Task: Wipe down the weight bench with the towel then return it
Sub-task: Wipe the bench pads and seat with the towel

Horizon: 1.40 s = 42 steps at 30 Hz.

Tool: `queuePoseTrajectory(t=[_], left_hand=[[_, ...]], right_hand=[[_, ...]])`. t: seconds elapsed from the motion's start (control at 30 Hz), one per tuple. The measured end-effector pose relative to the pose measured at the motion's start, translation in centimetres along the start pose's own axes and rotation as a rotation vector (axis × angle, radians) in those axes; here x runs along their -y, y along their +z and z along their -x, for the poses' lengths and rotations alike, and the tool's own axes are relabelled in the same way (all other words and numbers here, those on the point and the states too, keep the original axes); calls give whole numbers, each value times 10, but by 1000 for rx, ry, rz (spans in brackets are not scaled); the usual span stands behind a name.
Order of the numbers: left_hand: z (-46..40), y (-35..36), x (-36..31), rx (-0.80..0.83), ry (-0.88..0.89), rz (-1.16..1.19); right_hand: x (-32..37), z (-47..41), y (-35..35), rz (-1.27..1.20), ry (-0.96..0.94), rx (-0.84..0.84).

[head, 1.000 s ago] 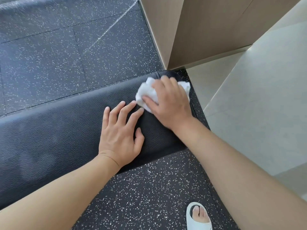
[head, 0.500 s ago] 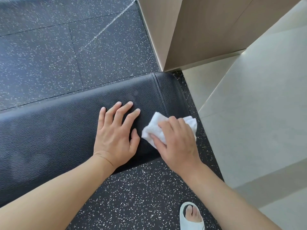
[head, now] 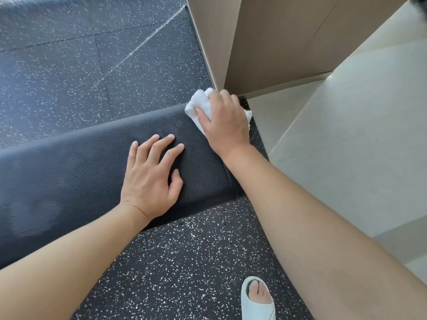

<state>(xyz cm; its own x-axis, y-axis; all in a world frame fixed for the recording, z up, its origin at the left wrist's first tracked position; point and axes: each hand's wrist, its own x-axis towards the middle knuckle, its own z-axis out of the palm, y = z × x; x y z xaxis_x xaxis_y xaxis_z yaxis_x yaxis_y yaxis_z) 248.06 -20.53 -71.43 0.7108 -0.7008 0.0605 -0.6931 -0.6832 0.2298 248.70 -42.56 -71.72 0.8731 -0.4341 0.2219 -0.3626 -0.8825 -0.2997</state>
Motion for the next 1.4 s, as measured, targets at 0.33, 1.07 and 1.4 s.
queuePoseTrajectory(t=[0.33, 1.07, 1.4], left_hand=[[-6, -51, -23, 303, -101, 2], [97, -470, -27, 147, 54, 294], [146, -579, -27, 57, 74, 296]], right_hand=[[-7, 136, -101, -55, 111, 327], [244, 142, -435, -172, 198, -128], [307, 178, -522, -245, 259, -168]])
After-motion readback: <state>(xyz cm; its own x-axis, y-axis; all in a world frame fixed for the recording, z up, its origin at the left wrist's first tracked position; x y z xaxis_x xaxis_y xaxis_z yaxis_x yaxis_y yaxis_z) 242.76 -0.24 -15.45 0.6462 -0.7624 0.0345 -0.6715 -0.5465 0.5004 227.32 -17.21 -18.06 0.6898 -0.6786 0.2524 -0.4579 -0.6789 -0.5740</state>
